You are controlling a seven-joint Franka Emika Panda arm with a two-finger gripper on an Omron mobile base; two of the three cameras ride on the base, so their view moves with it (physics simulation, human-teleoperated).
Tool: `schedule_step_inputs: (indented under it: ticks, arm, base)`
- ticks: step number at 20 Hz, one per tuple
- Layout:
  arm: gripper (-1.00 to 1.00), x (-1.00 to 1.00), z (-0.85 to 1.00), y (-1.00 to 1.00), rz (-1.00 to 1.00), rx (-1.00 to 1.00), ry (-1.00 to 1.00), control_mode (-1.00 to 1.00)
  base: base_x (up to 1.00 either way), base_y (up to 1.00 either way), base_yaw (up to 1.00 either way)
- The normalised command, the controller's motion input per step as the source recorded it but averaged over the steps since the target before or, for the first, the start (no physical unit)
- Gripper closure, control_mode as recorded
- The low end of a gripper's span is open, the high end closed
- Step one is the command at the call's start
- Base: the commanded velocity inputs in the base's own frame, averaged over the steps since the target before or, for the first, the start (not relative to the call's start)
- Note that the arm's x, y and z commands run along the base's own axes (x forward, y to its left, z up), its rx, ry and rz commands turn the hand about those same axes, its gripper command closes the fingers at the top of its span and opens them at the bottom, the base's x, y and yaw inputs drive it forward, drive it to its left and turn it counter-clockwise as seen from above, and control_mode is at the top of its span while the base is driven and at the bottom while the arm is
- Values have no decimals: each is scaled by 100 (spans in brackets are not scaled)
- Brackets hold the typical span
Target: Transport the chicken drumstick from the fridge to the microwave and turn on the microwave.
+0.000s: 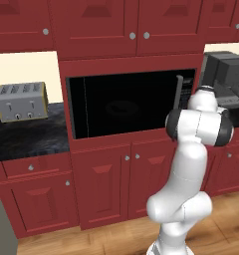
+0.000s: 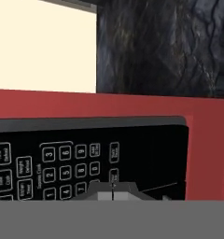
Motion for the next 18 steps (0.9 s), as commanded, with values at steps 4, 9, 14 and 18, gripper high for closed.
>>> schedule_step_inputs:
  ticks: [4,9,14,18]
  arm:
    - [100,28,-11,0,0,0,0,-100]
    - [100,25,-22,0,0,0,0,-100]
    - [100,22,-28,-11,0,0,0,-100]
    - [100,23,-12,-19,0,2,0,-100]
  base:
    - [0,0,0]
    - [0,0,0]
    - [0,0,0]
    - [0,0,0]
